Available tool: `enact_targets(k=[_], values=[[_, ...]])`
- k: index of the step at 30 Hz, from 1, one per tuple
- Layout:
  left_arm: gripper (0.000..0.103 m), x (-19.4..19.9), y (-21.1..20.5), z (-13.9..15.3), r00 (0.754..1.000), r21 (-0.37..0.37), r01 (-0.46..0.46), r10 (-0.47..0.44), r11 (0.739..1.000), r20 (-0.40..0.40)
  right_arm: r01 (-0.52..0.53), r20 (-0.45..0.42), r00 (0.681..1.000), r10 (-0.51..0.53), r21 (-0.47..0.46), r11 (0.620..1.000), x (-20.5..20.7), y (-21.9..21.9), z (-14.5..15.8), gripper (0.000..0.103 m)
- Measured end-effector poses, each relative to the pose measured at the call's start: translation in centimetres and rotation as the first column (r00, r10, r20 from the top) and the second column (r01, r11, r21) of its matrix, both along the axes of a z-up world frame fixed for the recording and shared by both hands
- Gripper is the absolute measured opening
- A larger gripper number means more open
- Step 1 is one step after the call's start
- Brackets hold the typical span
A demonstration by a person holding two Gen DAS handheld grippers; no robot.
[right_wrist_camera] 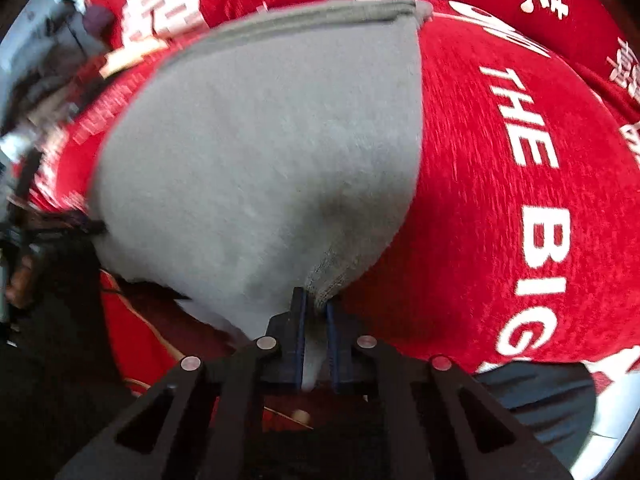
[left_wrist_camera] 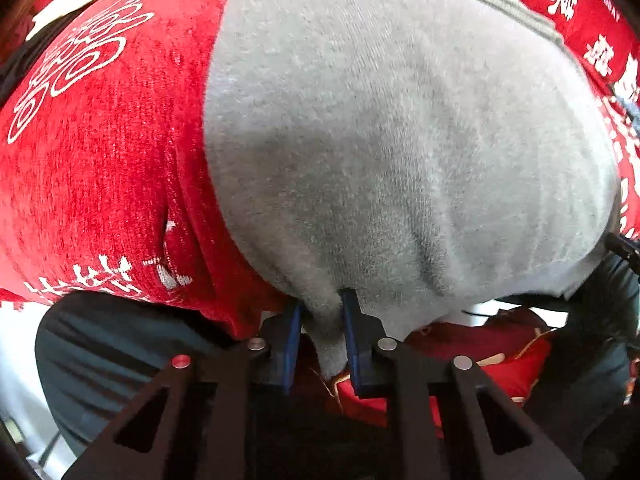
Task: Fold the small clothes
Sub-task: 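Lift the hem with both grippers and fold it over toward the collar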
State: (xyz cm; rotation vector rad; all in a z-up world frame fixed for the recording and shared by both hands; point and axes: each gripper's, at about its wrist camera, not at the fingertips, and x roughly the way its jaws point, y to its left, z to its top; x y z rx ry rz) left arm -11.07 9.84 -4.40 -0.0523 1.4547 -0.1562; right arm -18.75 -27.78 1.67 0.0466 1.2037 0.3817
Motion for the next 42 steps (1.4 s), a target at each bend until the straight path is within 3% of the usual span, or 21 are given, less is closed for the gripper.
enact_targets(k=[3, 5, 8, 10, 11, 12, 13, 14, 15, 20, 23, 24, 25, 28, 31, 36, 39, 42], values=[[0.019, -1.3, 0.0, 1.8, 0.999, -0.04, -0.002, 0.004, 0.999, 0.038, 0.018, 0.065, 0.998, -0.023, 0.072, 0.997, 0.2, -0.4, 1.8, 0.007], [0.019, -1.3, 0.2, 2.1, 0.999, -0.046, 0.001, 0.001, 0.999, 0.047, 0.047, 0.086, 0.995, -0.051, 0.05, 0.998, 0.8, -1.1, 2.1, 0.007], [0.02, -0.8, 0.5, 0.7, 1.0, -0.009, -0.008, 0.008, 1.0, 0.014, 0.05, -0.003, 0.999, -0.05, 0.108, 0.993, 1.5, -1.4, 0.4, 0.009], [0.046, -0.4, 1.4, 0.2, 1.0, -0.006, -0.008, 0.008, 1.0, -0.011, 0.056, -0.05, 0.997, -0.052, 0.084, 0.995, 1.7, -1.6, -0.9, 0.023], [0.085, -0.3, 1.5, 0.0, 1.0, -0.006, -0.013, 0.013, 1.0, -0.024, 0.049, -0.068, 0.997, -0.044, 0.077, 0.996, 1.5, -1.7, -1.5, 0.027], [0.103, -0.2, 1.7, -0.1, 1.0, 0.001, -0.023, 0.023, 1.0, -0.019, 0.044, -0.08, 0.996, -0.037, 0.088, 0.995, 1.3, -1.8, -1.9, 0.042], [0.103, -0.4, 1.7, 0.2, 0.999, 0.017, -0.037, 0.037, 0.999, 0.01, 0.037, -0.093, 0.995, -0.028, 0.095, 0.995, 1.0, -1.7, -2.2, 0.067], [0.103, -0.5, 1.6, 0.3, 0.999, 0.022, -0.035, 0.035, 0.999, 0.018, 0.029, -0.103, 0.994, -0.022, 0.07, 0.997, 0.7, -1.3, -2.5, 0.078], [0.103, -0.4, 1.6, 0.1, 1.0, 0.012, -0.024, 0.024, 1.0, 0.002, 0.023, -0.102, 0.995, -0.018, 0.05, 0.998, 0.6, -1.0, -2.7, 0.083], [0.102, 0.3, 0.5, -2.5, 0.994, 0.046, 0.02, -0.015, 0.999, -0.105, 0.058, -0.142, 0.988, -0.054, 0.022, 0.998, 1.3, -0.4, -4.1, 0.085], [0.089, 0.9, 0.0, -2.8, 0.993, 0.05, 0.019, -0.013, 0.999, -0.116, 0.025, -0.13, 0.991, -0.031, -0.047, 0.999, 1.1, 0.6, -4.2, 0.079], [0.068, 0.6, -0.2, -2.6, 0.994, 0.037, 0.028, -0.024, 0.999, -0.108, 0.011, -0.115, 0.993, -0.016, -0.051, 0.999, 0.7, 0.8, -4.0, 0.048], [0.061, 0.3, -0.4, -2.3, 0.994, 0.031, 0.042, -0.038, 0.999, -0.104, -0.011, -0.105, 0.994, 0.006, -0.048, 0.999, 0.3, 0.9, -3.8, 0.01], [0.01, -0.7, -0.1, -1.4, 0.995, 0.051, 0.065, -0.061, 0.997, -0.074, -0.021, -0.093, 0.995, 0.022, 0.013, 1.0, 0.0, 0.4, -3.3, 0.01], [0.009, -1.3, 0.2, 0.2, 0.997, -0.009, 0.058, -0.058, 0.998, -0.046, -0.033, -0.042, 0.998, 0.039, 0.128, 0.991, -0.1, -0.1, -1.7, 0.009], [0.009, -0.7, 2.0, 5.5, 0.99, -0.042, 0.084, -0.079, 0.996, 0.119, -0.046, 0.121, 0.993, 0.012, 0.282, 0.958, 0.9, -1.7, 3.8, 0.008], [0.009, 2.0, 3.1, 8.4, 0.976, -0.108, 0.035, -0.011, 0.994, 0.216, -0.028, 0.207, 0.977, -0.047, 0.345, 0.938, 3.4, -2.9, 6.6, 0.008], [0.009, 6.3, 4.7, 9.5, 0.958, -0.203, -0.043, 0.098, 0.978, 0.268, 0.02, 0.241, 0.964, -0.116, 0.369, 0.929, 6.5, -2.7, 7.2, 0.008]])
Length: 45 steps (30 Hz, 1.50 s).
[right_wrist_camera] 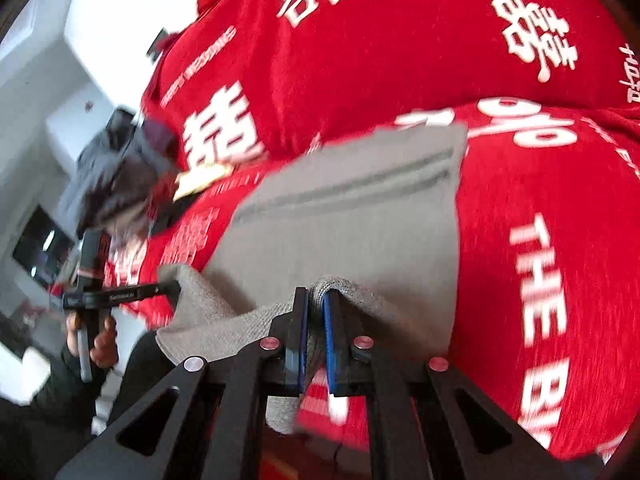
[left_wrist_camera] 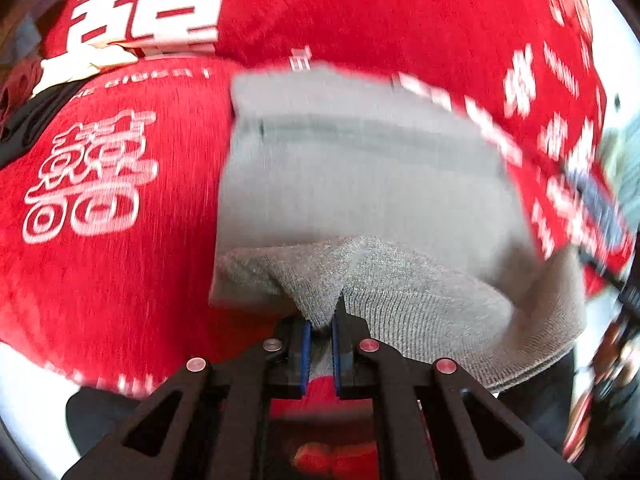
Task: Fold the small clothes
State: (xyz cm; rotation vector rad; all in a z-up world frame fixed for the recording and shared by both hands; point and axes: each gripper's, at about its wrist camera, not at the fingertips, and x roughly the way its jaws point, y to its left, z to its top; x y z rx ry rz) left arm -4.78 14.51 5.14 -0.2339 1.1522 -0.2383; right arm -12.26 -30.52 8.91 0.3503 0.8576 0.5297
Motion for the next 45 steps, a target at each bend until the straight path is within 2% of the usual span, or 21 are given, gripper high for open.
enact_targets(k=[2, 4, 7, 8, 9, 11, 12, 13, 15, 18, 20, 24, 25, 26, 27, 28, 29, 31, 33, 38, 45], values=[[0.009, 2.3, 0.2, -0.8, 0.998, -0.042, -0.06, 0.059, 0.997, -0.014, 0.053, -0.019, 0.998, -0.053, 0.01, 0.999, 2.4, -0.4, -0.8, 0.008], [0.009, 4.8, -0.5, -2.6, 0.992, -0.037, -0.113, 0.111, 0.993, -0.054, 0.091, -0.058, 0.994, -0.092, -0.013, 0.996, 4.5, -0.8, -1.9, 0.008], [0.011, 6.2, -0.1, -4.7, 0.982, -0.068, -0.146, 0.137, 0.987, -0.126, 0.124, -0.182, 0.976, -0.12, 0.01, 0.992, 6.5, -1.6, -4.4, 0.013], [0.028, 6.0, 0.3, -4.5, 0.982, -0.085, -0.156, 0.146, 0.984, -0.116, 0.134, -0.213, 0.969, -0.124, 0.033, 0.99, 6.6, -2.0, -5.0, 0.013], [0.059, 5.7, 0.6, -4.4, 0.983, -0.111, -0.156, 0.143, 0.982, -0.117, 0.135, -0.216, 0.969, -0.121, 0.048, 0.99, 6.3, -2.1, -5.3, 0.014], [0.101, 4.7, 1.2, -4.2, 0.981, -0.164, -0.169, 0.15, 0.972, -0.124, 0.137, -0.219, 0.969, -0.116, 0.083, 0.987, 5.3, -2.9, -5.4, 0.032], [0.101, 3.9, 1.7, -3.8, 0.98, -0.186, -0.188, 0.171, 0.964, -0.103, 0.14, -0.22, 0.968, -0.117, 0.093, 0.986, 5.0, -3.1, -5.4, 0.06], [0.101, 3.5, 1.8, -3.4, 0.981, -0.192, -0.187, 0.174, 0.963, -0.082, 0.144, -0.218, 0.969, -0.117, 0.109, 0.984, 4.6, -3.2, -5.4, 0.077], [0.101, 3.3, 1.7, -3.4, 0.986, -0.189, -0.163, 0.152, 0.968, -0.071, 0.137, -0.201, 0.974, -0.105, 0.151, 0.979, 4.0, -3.3, -5.5, 0.078], [0.101, 3.8, 0.7, -4.1, 0.987, -0.174, -0.139, 0.123, 0.975, -0.104, 0.128, -0.215, 0.973, -0.086, 0.191, 0.973, 4.4, -2.9, -5.8, 0.077], [0.101, 3.9, -0.1, -3.9, 0.989, -0.165, -0.131, 0.117, 0.977, -0.096, 0.104, -0.22, 0.974, -0.051, 0.234, 0.967, 4.7, -2.3, -5.9, 0.077], [0.098, 4.7, -0.9, -4.2, 0.99, -0.161, -0.113, 0.098, 0.981, -0.098, 0.073, -0.212, 0.977, -0.032, 0.188, 0.98, 5.5, -0.8, -6.3, 0.077], [0.092, 5.1, -1.1, -4.6, 0.991, -0.153, -0.105, 0.089, 0.983, -0.103, 0.074, -0.22, 0.975, -0.033, 0.181, 0.981, 5.9, -0.5, -6.7, 0.075], [0.077, 5.4, -1.0, -5.1, 0.99, -0.14, -0.097, 0.081, 0.985, -0.115, 0.072, -0.225, 0.974, -0.03, 0.179, 0.981, 6.4, -0.2, -7.1, 0.069], [0.063, 5.8, -1.2, -5.2, 0.99, -0.095, -0.104, 0.093, 0.99, -0.109, 0.064, -0.226, 0.974, -0.024, 0.172, 0.983, 6.7, 0.1, -7.2, 0.046], [0.049, 5.7, -1.1, -4.8, 0.991, -0.082, -0.102, 0.094, 0.991, -0.099, 0.046, -0.226, 0.974, -0.01, 0.154, 0.987, 7.0, 0.5, -7.1, 0.02], [0.01, 5.7, -0.9, -4.5, 0.992, -0.086, -0.086, 0.077, 0.993, -0.098, 0.026, -0.218, 0.976, 0.005, 0.143, 0.989, 7.0, 0.8, -6.8, 0.012], [0.009, 5.7, -0.7, -4.1, 0.991, -0.114, -0.066, 0.052, 0.991, -0.122, -0.01, -0.167, 0.986, 0.023, 0.08, 0.997, 6.5, 1.6, -5.2, 0.009], [0.009, 5.4, -0.4, -2.7, 0.994, -0.104, -0.066, 0.056, 0.992, -0.088, -0.036, -0.119, 0.992, 0.041, 0.048, 0.998, 6.2, 2.2, -3.3, 0.009], [0.009, 6.1, 0.1, 0.5, 0.997, -0.119, -0.081, 0.08, 0.99, -0.017, -0.035, -0.044, 0.998, 0.037, 0.049, 0.998, 6.8, 2.1, 0.5, 0.008], [0.009, 9.4, 0.4, 3.4, 0.991, -0.153, -0.117, 0.126, 0.981, 0.052, 0.015, -0.018, 1.0, -0.014, 0.053, 0.998, 9.7, 1.6, 3.1, 0.008]])
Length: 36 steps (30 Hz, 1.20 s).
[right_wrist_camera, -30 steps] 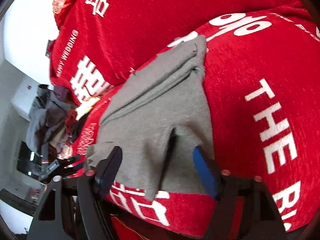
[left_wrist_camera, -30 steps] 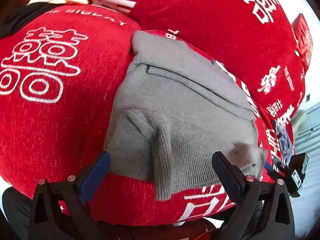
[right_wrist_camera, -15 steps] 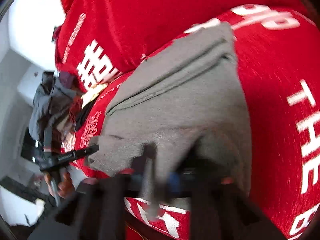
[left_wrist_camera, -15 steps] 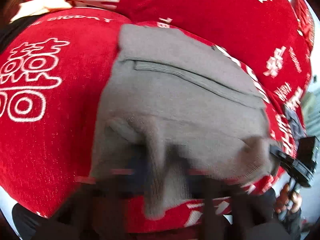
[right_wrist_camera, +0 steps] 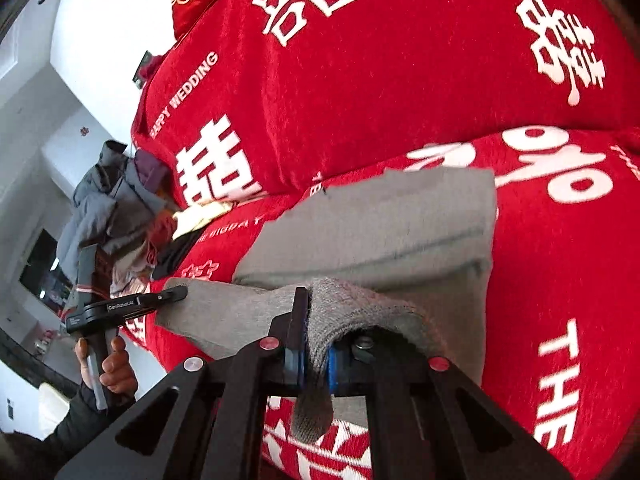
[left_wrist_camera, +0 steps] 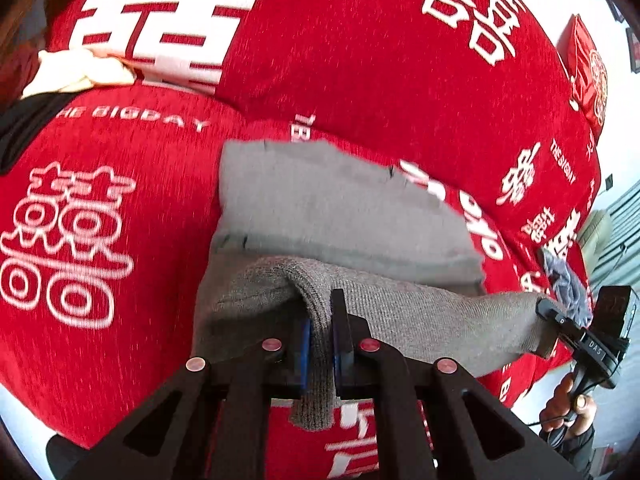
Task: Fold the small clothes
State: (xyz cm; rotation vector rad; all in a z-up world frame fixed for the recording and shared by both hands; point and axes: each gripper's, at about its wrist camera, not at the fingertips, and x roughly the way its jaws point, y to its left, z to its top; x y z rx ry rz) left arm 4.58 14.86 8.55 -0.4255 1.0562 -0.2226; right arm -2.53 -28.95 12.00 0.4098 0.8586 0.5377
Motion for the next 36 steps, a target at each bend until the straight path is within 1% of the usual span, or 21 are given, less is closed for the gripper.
enact_targets(k=[7, 10, 12, 15, 16, 20, 21, 22, 24, 26, 27, 28, 29, 30, 31, 32, 33, 35, 36], values=[[0.009, 4.7, -0.9, 2.5, 0.998, 0.028, -0.027, 0.026, 0.999, 0.055, 0.032, 0.039, 0.999, -0.032, -0.008, 0.999, 4.8, 0.1, 2.8, 0.008], [0.009, 7.5, -1.0, 3.3, 0.997, 0.031, -0.038, 0.035, 0.999, 0.075, 0.051, 0.044, 0.998, -0.051, -0.003, 0.999, 7.9, 0.0, 3.6, 0.008], [0.009, 9.7, -1.1, 3.2, 0.996, 0.034, -0.044, 0.042, 0.998, 0.077, 0.067, 0.03, 0.997, -0.066, -0.007, 0.998, 10.7, 0.0, 3.4, 0.008], [0.009, 12.9, -1.4, 1.5, 0.996, 0.062, -0.058, 0.054, 0.996, 0.064, 0.088, -0.024, 0.996, -0.088, -0.021, 0.996, 15.1, -0.1, 1.3, 0.008], [0.009, 14.1, -1.5, 0.3, 0.997, 0.063, -0.063, 0.06, 0.996, 0.041, 0.095, -0.055, 0.994, -0.097, -0.035, 0.995, 16.8, 0.0, -0.1, 0.008], [0.009, 17.7, -1.8, -4.7, 0.996, 0.064, -0.063, 0.067, 0.996, -0.056, 0.094, -0.154, 0.982, -0.107, -0.086, 0.992, 20.9, 0.5, -5.0, 0.008], [0.009, 18.5, -1.8, -5.9, 0.995, 0.069, -0.065, 0.071, 0.995, -0.076, 0.105, -0.184, 0.976, -0.118, -0.083, 0.991, 21.9, 0.5, -6.3, 0.008], [0.009, 19.2, -1.8, -6.8, 0.993, 0.071, -0.073, 0.08, 0.995, -0.092, 0.112, -0.2, 0.972, -0.125, -0.075, 0.991, 22.3, 0.3, -7.1, 0.011], [0.009, 20.3, -1.5, -8.4, 0.987, 0.046, -0.071, 0.077, 0.996, -0.142, 0.145, -0.26, 0.953, -0.156, -0.062, 0.988, 23.4, -0.4, -8.7, 0.012], [0.009, 20.9, -0.8, -9.4, 0.982, 0.006, -0.055, 0.055, 0.998, -0.182, 0.165, -0.339, 0.925, -0.17, -0.046, 0.985, 24.1, -1.2, -10.0, 0.017], [0.009, 20.9, -0.3, -9.7, 0.979, -0.031, -0.05, 0.043, 0.998, -0.197, 0.172, -0.368, 0.914, -0.171, -0.03, 0.985, 24.3, -1.6, -10.3, 0.021], [0.009, 20.9, 0.2, -9.9, 0.978, -0.074, -0.048, 0.032, 0.996, -0.206, 0.185, -0.38, 0.909, -0.173, -0.005, 0.983, 24.1, -2.2, -10.3, 0.024], [0.009, 20.7, 0.9, -10.0, 0.977, -0.119, -0.052, 0.026, 0.992, -0.213, 0.203, -0.37, 0.912, -0.18, 0.025, 0.979, 23.8, -2.9, -9.9, 0.028], [0.009, 20.5, 1.7, -10.0, 0.975, -0.171, -0.06, 0.021, 0.983, -0.22, 0.214, -0.361, 0.914, -0.186, 0.038, 0.976, 23.5, -3.3, -9.6, 0.042], [0.009, 20.2, 2.4, -10.1, 0.973, -0.22, -0.073, 0.021, 0.973, -0.23, 0.228, -0.344, 0.918, -0.196, 0.057, 0.972, 23.1, -3.8, -9.0, 0.063], [0.009, 19.8, 2.9, -10.0, 0.972, -0.249, -0.087, 0.027, 0.965, -0.235, 0.243, -0.321, 0.923, -0.211, 0.061, 0.968, 22.5, -4.3, -8.2, 0.075], [0.009, 19.4, 3.4, -9.8, 0.972, -0.246, -0.1, 0.041, 0.964, -0.233, 0.26, -0.289, 0.928, -0.233, 0.06, 0.964, 21.9, -4.5, -7.5, 0.086], [0.009, 18.3, 3.9, -8.9, 0.97, -0.191, -0.109, 0.063, 0.976, -0.235, 0.269, -0.216, 0.944, -0.25, 0.062, 0.961, 20.0, -5.0, -5.8, 0.086], [0.009, 17.7, 4.0, -8.4, 0.973, -0.188, -0.104, 0.061, 0.977, -0.222, 0.261, -0.198, 0.949, -0.245, 0.059, 0.964, 19.2, -5.1, -5.3, 0.086]])
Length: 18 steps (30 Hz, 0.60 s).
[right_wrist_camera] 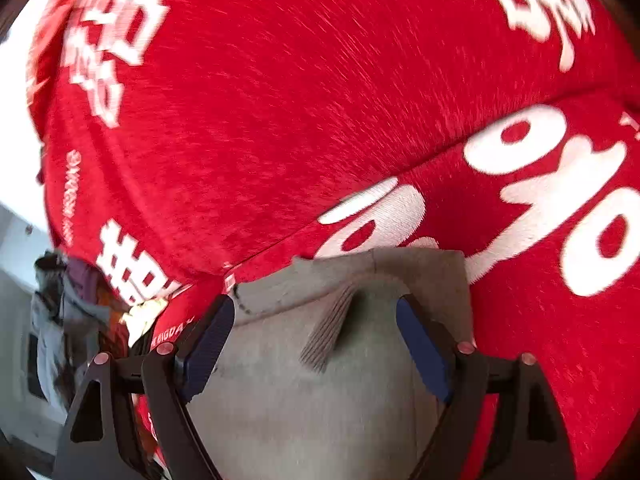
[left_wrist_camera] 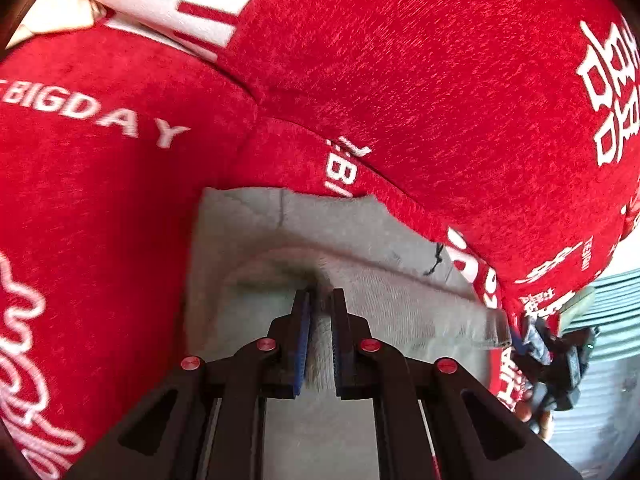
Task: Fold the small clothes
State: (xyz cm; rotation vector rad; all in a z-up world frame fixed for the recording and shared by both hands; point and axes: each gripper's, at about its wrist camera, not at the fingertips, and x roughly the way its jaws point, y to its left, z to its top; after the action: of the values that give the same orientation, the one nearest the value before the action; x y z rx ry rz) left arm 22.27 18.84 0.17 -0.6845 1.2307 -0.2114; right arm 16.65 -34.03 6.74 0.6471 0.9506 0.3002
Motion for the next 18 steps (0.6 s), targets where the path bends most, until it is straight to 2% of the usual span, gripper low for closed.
enact_targets(k=[2, 4, 6, 7, 8, 9, 10, 11, 12, 13, 14, 15, 16, 17, 18], values=[[0.009, -1.3, 0.0, 1.5, 0.998, 0.021, 0.0, -0.001, 1.0, 0.065, 0.012, 0.047, 0.999, -0.009, -0.053, 0.999, -2.0, 0.0, 1.2, 0.086], [0.009, -3.2, -0.1, 3.5, 0.987, 0.089, -0.038, 0.023, 0.995, 0.161, 0.044, 0.112, 0.993, -0.028, -0.143, 0.989, -4.1, 0.4, 2.7, 0.086], [0.009, -5.8, -0.5, 5.5, 0.961, 0.178, -0.107, 0.056, 0.978, 0.272, 0.103, 0.219, 0.975, -0.04, -0.281, 0.954, -6.8, 1.2, 4.6, 0.086], [0.009, -7.4, -1.1, 6.4, 0.939, 0.231, -0.127, 0.041, 0.965, 0.342, 0.125, 0.279, 0.96, -0.029, -0.334, 0.934, -8.2, 1.8, 5.4, 0.086], [0.002, -8.9, -2.1, 7.2, 0.914, 0.307, -0.142, 0.005, 0.941, 0.406, 0.141, 0.336, 0.942, -0.007, -0.377, 0.916, -9.5, 2.5, 6.1, 0.087], [0.0, -9.7, -3.5, 7.5, 0.909, 0.434, -0.176, -0.024, 0.884, 0.416, 0.149, 0.357, 0.934, 0.004, -0.398, 0.905, -10.3, 3.0, 6.5, 0.09], [0.0, -9.7, -4.3, 7.3, 0.916, 0.506, -0.198, -0.026, 0.839, 0.401, 0.133, 0.343, 0.939, 0.016, -0.407, 0.904, -10.6, 3.7, 6.6, 0.09], [0.0, -9.9, -4.7, 7.1, 0.923, 0.518, -0.187, -0.031, 0.835, 0.383, 0.109, 0.315, 0.949, 0.023, -0.395, 0.912, -10.4, 4.0, 6.4, 0.09], [0.001, -10.0, -4.9, 7.0, 0.929, 0.493, -0.167, -0.032, 0.854, 0.37, 0.071, 0.259, 0.965, 0.029, -0.37, 0.926, -10.0, 4.2, 6.1, 0.09], [0.006, -10.1, -5.1, 6.8, 0.938, 0.457, -0.141, -0.029, 0.878, 0.344, 0.055, 0.218, 0.976, 0.027, -0.361, 0.931, -9.8, 4.3, 5.8, 0.09], [0.036, -9.9, -5.4, 6.4, 0.953, 0.443, -0.114, -0.027, 0.889, 0.3, 0.052, 0.162, 0.987, 0.011, -0.377, 0.925, -9.4, 4.5, 5.5, 0.09], [0.078, -9.8, -5.8, 6.1, 0.965, 0.44, -0.085, -0.035, 0.894, 0.259, 0.048, 0.123, 0.992, 0.004, -0.419, 0.907, -9.1, 4.8, 5.3, 0.09], [0.088, -9.9, -6.1, 6.1, 0.963, 0.439, -0.081, -0.043, 0.895, 0.265, 0.037, 0.09, 0.996, 0.008, -0.486, 0.873, -8.9, 5.3, 5.4, 0.09], [0.089, -10.4, -6.4, 6.2, 0.952, 0.442, -0.107, -0.036, 0.891, 0.302, 0.029, 0.085, 0.996, 0.021, -0.544, 0.839, -8.9, 5.9, 5.7, 0.09], [0.089, -10.7, -6.7, 6.3, 0.943, 0.448, -0.118, -0.042, 0.886, 0.331, 0.029, 0.095, 0.995, 0.03, -0.563, 0.826, -9.0, 6.0, 5.9, 0.09]])
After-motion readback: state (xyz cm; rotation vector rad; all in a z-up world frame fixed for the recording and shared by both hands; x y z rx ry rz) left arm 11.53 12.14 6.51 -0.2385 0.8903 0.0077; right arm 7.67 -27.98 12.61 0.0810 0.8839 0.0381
